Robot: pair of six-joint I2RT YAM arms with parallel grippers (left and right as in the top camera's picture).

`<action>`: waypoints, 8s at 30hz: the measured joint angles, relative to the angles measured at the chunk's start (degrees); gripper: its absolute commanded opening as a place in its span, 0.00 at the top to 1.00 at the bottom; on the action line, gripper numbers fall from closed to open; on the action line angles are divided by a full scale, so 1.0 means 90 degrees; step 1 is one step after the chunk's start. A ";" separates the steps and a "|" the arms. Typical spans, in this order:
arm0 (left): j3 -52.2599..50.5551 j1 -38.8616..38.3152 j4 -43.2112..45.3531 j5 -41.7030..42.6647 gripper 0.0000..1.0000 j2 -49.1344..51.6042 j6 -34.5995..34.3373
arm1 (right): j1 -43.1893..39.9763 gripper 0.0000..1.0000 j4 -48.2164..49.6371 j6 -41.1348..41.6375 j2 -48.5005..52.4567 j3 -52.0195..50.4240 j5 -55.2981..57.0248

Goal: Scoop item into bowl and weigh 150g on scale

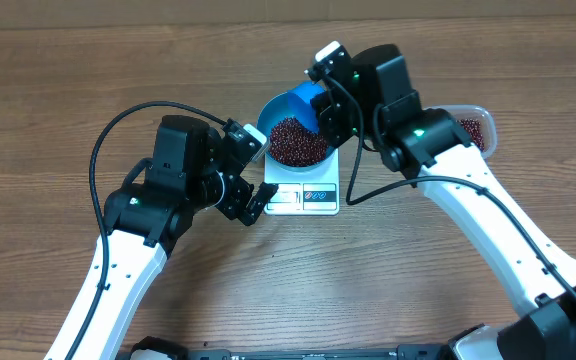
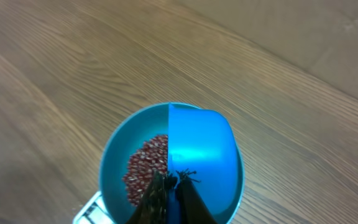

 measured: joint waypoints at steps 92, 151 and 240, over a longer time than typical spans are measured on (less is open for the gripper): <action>0.0000 0.0000 0.0000 0.0000 0.01 0.0000 0.0000 | 0.0481 0.96 0.0187 0.0359 0.0335 0.0000 0.0488; 0.0000 0.0000 0.0000 0.0002 0.00 0.0000 0.0000 | 0.0461 0.96 -0.0104 0.1396 0.0335 0.0000 -0.0007; 0.0000 0.0000 0.0000 0.0000 0.00 0.0000 0.0000 | -0.0719 0.96 -0.0250 0.1545 0.0529 0.0000 -0.0699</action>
